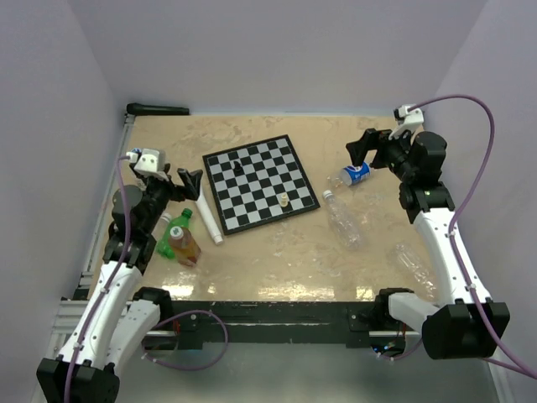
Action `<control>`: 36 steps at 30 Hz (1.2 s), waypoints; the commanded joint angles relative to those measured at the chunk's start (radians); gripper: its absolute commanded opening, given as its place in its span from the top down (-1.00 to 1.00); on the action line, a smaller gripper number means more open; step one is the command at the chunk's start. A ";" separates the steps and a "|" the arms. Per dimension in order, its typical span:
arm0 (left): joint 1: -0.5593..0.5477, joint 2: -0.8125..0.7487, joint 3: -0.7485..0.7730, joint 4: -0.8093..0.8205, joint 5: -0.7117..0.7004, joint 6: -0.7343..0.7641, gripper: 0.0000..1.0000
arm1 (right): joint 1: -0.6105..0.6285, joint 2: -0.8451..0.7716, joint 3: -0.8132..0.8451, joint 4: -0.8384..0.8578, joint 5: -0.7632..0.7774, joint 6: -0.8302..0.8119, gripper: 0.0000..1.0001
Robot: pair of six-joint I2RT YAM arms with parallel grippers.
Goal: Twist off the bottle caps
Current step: Pick up the plastic bottle at the center of the board.
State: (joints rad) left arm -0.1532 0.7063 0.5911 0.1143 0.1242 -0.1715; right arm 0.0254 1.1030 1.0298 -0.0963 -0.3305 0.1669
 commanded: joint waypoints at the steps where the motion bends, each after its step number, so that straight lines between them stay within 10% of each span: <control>1: -0.003 0.027 0.194 -0.184 0.012 -0.101 -1.00 | -0.004 -0.034 0.023 0.041 0.004 0.029 -0.97; 8: -0.003 0.022 0.367 -0.459 0.048 -0.128 -1.00 | -0.002 -0.049 0.012 0.043 -0.112 -0.019 -0.97; 16: -0.003 0.028 0.530 -0.795 0.058 -0.135 -1.00 | 0.068 -0.055 -0.010 -0.072 -0.645 -0.465 -0.97; 36: -0.003 -0.074 0.420 -1.113 -0.021 -0.220 -0.62 | 0.136 -0.009 -0.031 -0.249 -0.719 -0.698 -0.97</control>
State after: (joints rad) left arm -0.1532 0.6617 1.0725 -0.9348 0.1375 -0.3328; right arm 0.1570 1.0931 1.0054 -0.3473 -1.0245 -0.5060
